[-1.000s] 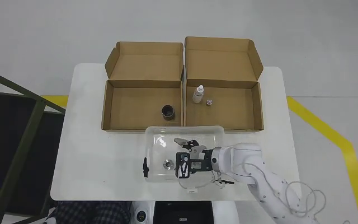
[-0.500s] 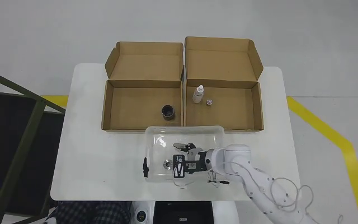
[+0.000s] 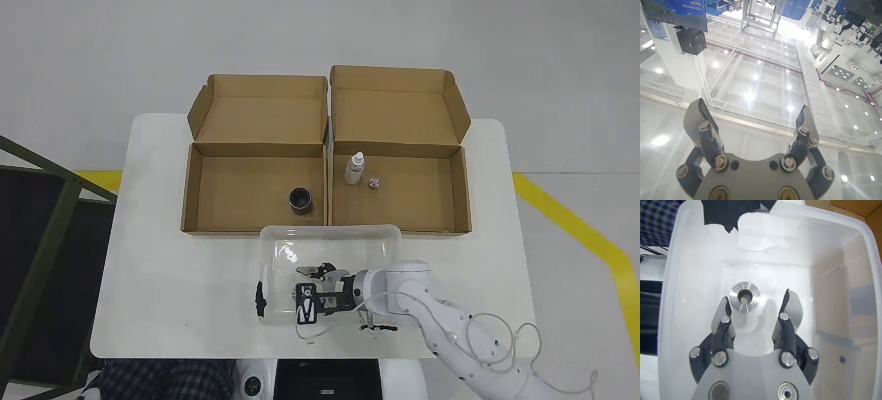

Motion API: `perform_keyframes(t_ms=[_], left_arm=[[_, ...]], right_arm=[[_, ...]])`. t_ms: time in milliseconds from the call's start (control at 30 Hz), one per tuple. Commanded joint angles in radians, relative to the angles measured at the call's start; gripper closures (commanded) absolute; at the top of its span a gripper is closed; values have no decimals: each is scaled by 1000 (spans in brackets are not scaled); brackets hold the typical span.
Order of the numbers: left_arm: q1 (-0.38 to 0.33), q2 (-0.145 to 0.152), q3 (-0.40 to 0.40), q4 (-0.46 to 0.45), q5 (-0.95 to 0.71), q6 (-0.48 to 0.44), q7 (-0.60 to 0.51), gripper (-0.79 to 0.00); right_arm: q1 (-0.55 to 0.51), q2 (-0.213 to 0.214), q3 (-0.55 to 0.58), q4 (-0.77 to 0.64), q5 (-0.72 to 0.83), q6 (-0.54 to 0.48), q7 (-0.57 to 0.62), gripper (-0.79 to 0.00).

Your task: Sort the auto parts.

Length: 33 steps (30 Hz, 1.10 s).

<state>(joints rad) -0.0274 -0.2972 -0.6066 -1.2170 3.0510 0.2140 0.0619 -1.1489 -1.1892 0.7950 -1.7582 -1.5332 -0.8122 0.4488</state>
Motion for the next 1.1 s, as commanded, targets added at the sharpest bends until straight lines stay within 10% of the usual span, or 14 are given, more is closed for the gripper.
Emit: perform_keyframes(t_ms=[0,333,500,1067], left_arm=[[0,0,0,0,0,0,0,-785],[0,0,0,0,0,0,0,-785],[0,0,0,0,0,0,0,-785],[0,0,0,0,0,0,0,-785]], right_arm=[[6,-3,-11,6,0,1,2,-462],[28,-13,-42,21,22,-3,10,-286],[28,-11,-37,13,44,-15,7,0],[-16,20,89,-119,150,-36,-3,0]])
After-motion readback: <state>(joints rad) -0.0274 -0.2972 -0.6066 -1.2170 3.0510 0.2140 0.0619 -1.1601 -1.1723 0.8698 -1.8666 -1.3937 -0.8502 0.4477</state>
